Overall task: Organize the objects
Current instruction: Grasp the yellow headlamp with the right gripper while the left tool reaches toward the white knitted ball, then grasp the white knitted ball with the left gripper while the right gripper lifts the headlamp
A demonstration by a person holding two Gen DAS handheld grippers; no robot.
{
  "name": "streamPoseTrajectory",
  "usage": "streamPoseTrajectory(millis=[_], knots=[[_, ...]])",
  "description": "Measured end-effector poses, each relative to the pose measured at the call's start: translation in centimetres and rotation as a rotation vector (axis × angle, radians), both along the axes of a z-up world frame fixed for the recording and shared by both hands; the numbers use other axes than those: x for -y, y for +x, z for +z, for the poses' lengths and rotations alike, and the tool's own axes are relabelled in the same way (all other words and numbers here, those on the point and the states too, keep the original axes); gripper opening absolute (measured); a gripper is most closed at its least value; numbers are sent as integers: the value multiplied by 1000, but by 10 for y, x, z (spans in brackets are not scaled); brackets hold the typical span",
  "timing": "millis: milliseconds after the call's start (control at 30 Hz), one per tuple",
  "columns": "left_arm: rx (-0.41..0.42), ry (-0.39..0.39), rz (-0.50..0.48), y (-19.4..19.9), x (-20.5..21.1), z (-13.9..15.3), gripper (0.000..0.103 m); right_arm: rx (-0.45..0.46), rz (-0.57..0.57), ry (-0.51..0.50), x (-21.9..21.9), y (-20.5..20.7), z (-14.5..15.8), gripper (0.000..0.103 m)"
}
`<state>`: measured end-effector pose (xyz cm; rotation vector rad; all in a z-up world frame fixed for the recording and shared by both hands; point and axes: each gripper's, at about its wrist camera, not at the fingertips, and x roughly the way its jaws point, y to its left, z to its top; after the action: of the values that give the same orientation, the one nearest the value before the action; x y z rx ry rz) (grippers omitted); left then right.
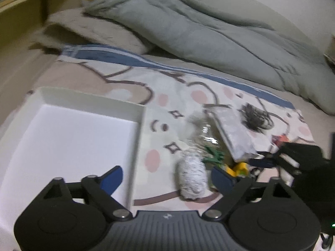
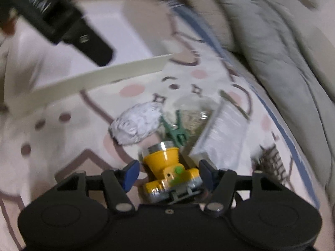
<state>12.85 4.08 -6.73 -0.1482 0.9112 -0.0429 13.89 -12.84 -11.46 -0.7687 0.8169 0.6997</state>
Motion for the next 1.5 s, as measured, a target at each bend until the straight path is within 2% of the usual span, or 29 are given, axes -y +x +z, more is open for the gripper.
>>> streamPoseTrajectory(millis=[133,200,300,367,400,467,700,900,1067,1200,1267,1400,1500], knots=[[16,17,-51,7,5,-3,74,-5,129,-132,-17,3,-20,62],[6,-6,-71,12,5,-6,69,11,190,-214,-24,4,-32,52],[-19,-35,-101,21,6,-13,60,34,257,-314,-31,5,-48,50],[-31,-37,-126,27,9,-18,58,48,284,-340,-35,5,-54,49],[-38,-33,-139,30,11,-21,57,63,290,-349,-36,5,-58,45],[-56,-20,-167,35,15,-26,57,91,288,-348,-38,4,-63,46],[-113,2,-238,44,29,-47,56,212,194,-185,-8,-7,-56,45],[-179,9,-238,58,43,-65,56,255,90,-36,14,-19,-36,44],[-219,43,-221,69,55,-82,57,237,-8,88,28,-18,-20,44],[-248,22,-195,78,57,-95,56,220,-88,187,36,-14,-9,44],[-251,24,-182,78,57,-99,44,198,-141,250,45,-14,-1,44],[-229,13,-175,72,51,-89,41,144,-248,367,57,-16,12,44],[-166,24,-171,62,47,-66,41,105,-320,446,64,-11,21,44]])
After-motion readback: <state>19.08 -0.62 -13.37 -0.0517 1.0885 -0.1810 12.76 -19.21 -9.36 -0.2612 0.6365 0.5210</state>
